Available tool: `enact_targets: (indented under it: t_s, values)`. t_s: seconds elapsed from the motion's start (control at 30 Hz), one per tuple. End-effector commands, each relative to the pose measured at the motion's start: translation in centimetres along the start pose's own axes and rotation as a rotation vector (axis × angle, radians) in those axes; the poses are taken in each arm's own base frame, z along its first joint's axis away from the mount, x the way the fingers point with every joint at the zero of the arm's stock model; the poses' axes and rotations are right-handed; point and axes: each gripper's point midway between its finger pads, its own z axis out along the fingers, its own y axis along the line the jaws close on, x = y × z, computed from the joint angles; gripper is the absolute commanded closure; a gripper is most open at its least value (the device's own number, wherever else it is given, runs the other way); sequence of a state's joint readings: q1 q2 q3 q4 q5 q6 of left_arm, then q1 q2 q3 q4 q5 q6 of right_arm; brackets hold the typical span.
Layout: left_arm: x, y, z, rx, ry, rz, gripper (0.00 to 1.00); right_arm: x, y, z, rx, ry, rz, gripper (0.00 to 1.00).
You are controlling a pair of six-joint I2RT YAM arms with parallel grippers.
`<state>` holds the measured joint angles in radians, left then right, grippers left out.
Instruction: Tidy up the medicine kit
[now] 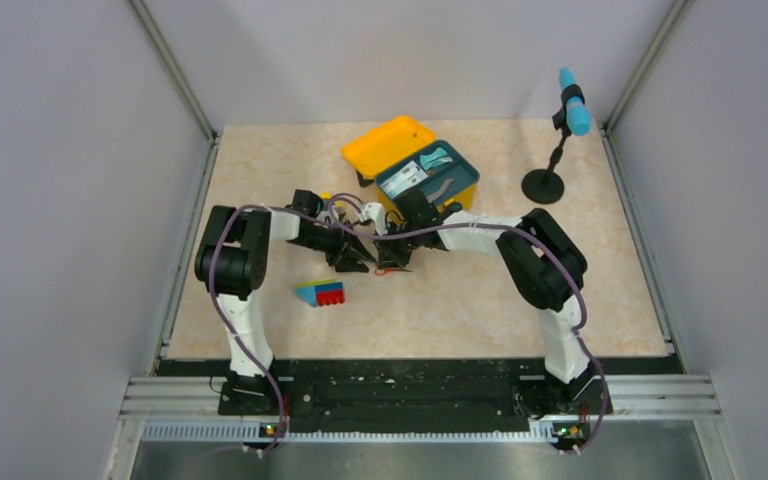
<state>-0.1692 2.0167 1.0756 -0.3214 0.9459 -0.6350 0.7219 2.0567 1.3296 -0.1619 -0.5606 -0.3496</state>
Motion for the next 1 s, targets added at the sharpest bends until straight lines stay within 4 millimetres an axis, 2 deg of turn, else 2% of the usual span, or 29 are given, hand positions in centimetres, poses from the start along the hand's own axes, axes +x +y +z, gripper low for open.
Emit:
enact_targets:
  t_s: [0.0,0.37,0.6,0.7,0.97]
  values:
    - [-0.3,3.1,1.3,-0.098,-0.014,-0.04,0.56,-1.2,-1.0,0.1,0.002,-0.043,0.094,0.97]
    - [0.6,3.2,2.1,-0.078,0.015,-0.042,0.49,0.8,-2.3,1.1,-0.007,-0.05,0.288,0.98]
    - [0.7,4.2,1.7,-0.141,-0.007,-0.042,0.44,2.2,-3.6,1.5,-0.008,-0.053,0.379,0.98]
    - [1.0,4.7,2.2,-0.137,0.004,-0.063,0.42,2.3,-3.9,1.6,-0.014,-0.063,0.405,0.98]
    - [-0.1,4.8,3.3,-0.114,0.001,-0.078,0.45,2.8,-3.6,1.9,-0.04,-0.067,0.46,0.98]
